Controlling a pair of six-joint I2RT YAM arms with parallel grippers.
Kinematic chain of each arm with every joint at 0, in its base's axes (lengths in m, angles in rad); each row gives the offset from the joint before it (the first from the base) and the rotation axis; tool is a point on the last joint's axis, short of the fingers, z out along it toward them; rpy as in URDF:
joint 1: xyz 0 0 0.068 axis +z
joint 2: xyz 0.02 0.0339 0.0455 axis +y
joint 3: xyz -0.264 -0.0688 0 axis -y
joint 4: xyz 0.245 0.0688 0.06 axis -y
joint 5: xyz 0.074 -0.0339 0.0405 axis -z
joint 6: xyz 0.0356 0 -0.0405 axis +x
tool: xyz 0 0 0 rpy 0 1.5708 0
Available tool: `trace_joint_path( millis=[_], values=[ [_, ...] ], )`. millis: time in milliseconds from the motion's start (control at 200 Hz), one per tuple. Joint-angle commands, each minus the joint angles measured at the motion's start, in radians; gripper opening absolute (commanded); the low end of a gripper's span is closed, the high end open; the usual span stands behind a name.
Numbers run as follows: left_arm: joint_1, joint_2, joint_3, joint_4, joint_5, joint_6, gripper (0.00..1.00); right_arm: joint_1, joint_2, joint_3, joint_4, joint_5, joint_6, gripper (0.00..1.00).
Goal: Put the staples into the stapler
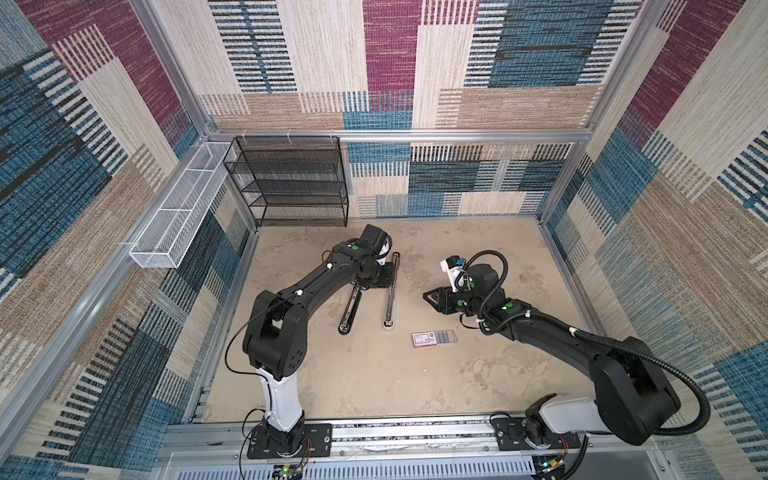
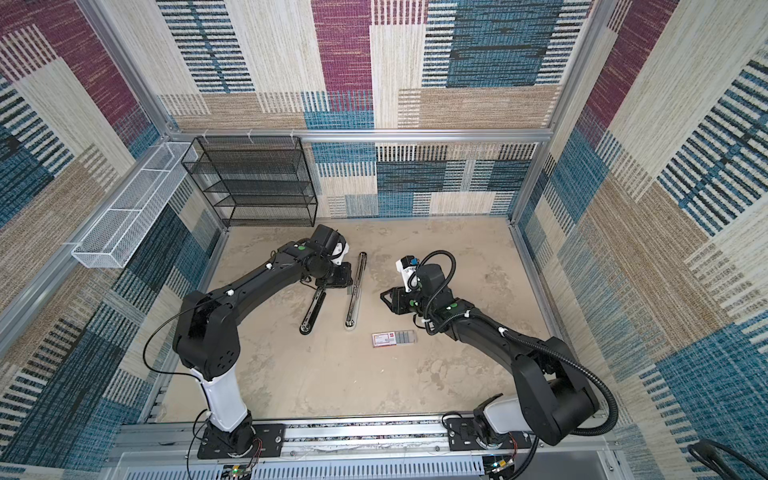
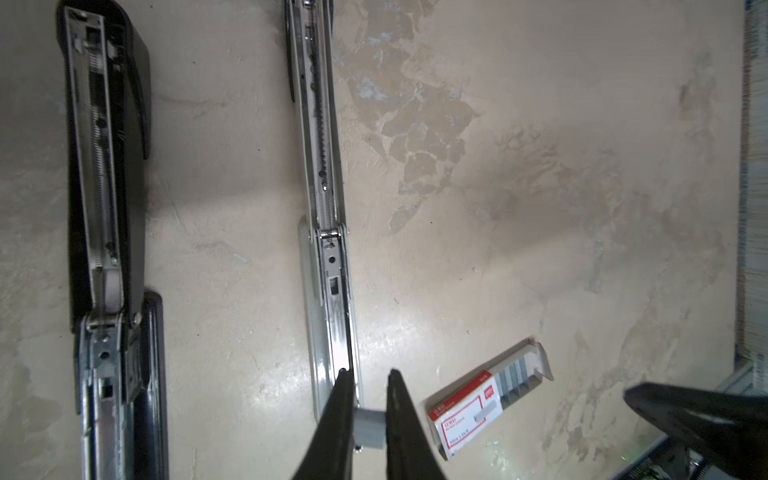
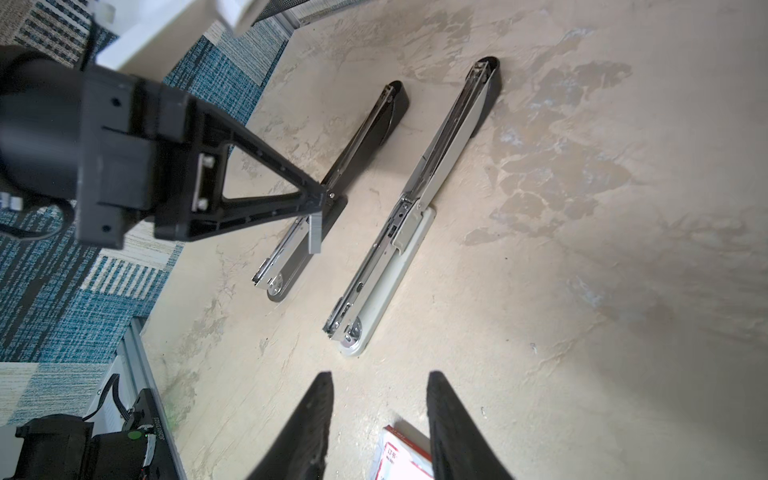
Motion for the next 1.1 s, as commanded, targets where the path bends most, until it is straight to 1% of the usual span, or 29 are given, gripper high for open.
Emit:
trace_joint_path(
  millis=[0, 115, 315, 741, 1097],
  values=[
    [-0.007, 0.059, 0.067, -0.075, -0.064, 0.047, 0.04, 0.005, 0.007, -0.009, 0.061, 0.015, 0.009, 0.41],
    [-0.020, 0.121, 0.132, -0.108, -0.107, 0.045, 0.03, 0.005, 0.011, -0.016, 0.066, 0.015, 0.013, 0.41],
    [-0.034, 0.203, 0.221, -0.154, -0.146, 0.032, 0.02, 0.005, 0.013, -0.018, 0.065, 0.024, 0.012, 0.41],
    [-0.044, 0.273, 0.284, -0.158, -0.160, 0.017, 0.01, 0.005, -0.002, -0.023, 0.046, 0.042, 0.007, 0.40],
    [-0.054, 0.300, 0.292, -0.158, -0.191, 0.003, 0.00, 0.005, -0.024, -0.036, 0.041, 0.049, 0.007, 0.40]
  ],
)
